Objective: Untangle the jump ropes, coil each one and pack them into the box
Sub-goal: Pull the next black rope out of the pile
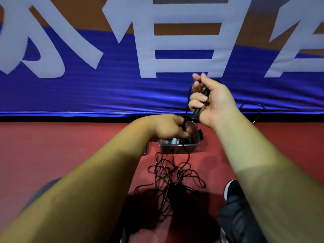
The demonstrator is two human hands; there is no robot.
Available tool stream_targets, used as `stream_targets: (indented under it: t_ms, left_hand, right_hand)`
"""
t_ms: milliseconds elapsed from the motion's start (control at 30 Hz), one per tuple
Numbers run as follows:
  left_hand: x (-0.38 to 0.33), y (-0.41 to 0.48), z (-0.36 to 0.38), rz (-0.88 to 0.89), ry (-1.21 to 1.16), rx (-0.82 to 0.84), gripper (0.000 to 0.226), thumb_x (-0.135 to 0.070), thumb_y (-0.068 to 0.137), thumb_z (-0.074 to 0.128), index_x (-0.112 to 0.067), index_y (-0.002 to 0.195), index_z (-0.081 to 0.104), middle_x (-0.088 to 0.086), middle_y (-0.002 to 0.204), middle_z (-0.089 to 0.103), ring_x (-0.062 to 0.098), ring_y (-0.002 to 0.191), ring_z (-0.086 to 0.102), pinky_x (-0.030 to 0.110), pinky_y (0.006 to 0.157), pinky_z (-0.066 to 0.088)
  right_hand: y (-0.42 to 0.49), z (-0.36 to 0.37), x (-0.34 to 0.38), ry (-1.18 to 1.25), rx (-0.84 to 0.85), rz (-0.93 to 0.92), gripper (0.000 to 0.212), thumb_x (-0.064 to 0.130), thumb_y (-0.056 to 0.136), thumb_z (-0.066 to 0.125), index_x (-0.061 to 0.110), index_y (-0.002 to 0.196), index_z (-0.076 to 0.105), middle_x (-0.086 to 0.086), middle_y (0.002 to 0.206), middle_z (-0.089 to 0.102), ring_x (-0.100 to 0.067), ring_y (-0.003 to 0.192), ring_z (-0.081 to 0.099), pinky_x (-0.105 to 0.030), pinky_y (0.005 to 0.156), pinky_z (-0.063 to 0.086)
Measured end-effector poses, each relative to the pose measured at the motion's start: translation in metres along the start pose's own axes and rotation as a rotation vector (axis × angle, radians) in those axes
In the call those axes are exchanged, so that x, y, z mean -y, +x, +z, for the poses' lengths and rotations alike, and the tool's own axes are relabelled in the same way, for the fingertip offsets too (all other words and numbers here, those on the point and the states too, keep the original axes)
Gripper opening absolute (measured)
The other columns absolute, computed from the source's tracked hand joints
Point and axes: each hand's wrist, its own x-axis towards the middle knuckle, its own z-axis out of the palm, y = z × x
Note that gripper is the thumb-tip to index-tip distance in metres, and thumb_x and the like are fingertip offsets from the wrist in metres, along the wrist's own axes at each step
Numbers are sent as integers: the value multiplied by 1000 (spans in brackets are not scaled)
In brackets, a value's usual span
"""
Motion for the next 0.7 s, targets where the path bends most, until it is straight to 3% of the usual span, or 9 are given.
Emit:
stream_targets:
  t_ms: [100,167,233,300,400,500,567,633,700]
  left_hand:
    - [-3,-3,-2,-77,-243,-46,18,-14,109,52,-7,103,67,12,104,77,17,75,66,32,72,58]
    - [-15,-7,-11,-17,-472,-154,17,-13,109,52,-5,106,66,11,95,77,17,73,72,28,72,62]
    - [-26,-8,-23,65,-726,-288,15,-14,108,55,-5,106,67,9,94,78,18,77,76,25,70,64]
    - [-33,-10,-34,138,-960,-397,15,-16,106,58,-4,106,66,12,97,78,21,82,79,23,66,63]
    - [-35,-11,-45,211,-1163,-491,17,-17,105,60,-1,109,64,13,99,77,27,91,79,23,67,63]
    - [-31,-9,-54,245,-1194,-618,19,-21,107,58,-3,107,64,12,97,77,25,92,79,24,71,62]
    - [-30,-8,-57,172,-1038,-708,31,-31,110,52,-4,108,65,12,99,77,24,89,79,30,75,64]
    - [-31,-8,-52,84,-883,-669,39,-34,112,45,-2,109,66,13,96,77,23,79,78,35,75,65]
    - [-32,-9,-41,20,-796,-501,27,-18,110,44,-4,108,66,11,91,75,20,75,74,36,80,64]
  right_hand:
    - [9,-10,2,-66,-82,-35,32,41,111,53,15,114,72,7,71,58,-5,43,31,-21,41,25]
    - [15,-17,-2,-277,-165,19,35,39,112,50,10,113,70,6,69,52,-5,41,28,-22,38,23]
    - [15,-23,-11,-566,-203,95,24,24,108,51,10,103,70,1,75,54,-6,41,28,-19,39,22]
    - [7,-25,-20,-729,-119,233,22,14,102,50,12,99,71,-5,88,63,-7,43,30,-19,41,21]
    - [-6,-22,-26,-720,130,400,31,13,104,46,6,107,76,-5,89,71,-8,51,37,-24,46,25]
    - [-7,-19,-27,-646,230,242,25,6,105,51,1,112,74,-8,86,68,-11,59,44,-26,52,32]
    - [-6,-15,-29,-589,210,122,21,4,106,54,-2,116,71,-8,81,66,-11,57,43,-26,52,33]
    - [-6,-8,-29,-482,167,51,20,4,106,53,-3,117,68,-6,77,63,-11,54,42,-25,50,32]
    - [-6,-1,-24,-350,138,15,19,6,107,50,1,110,68,-4,74,62,-8,52,41,-23,48,31]
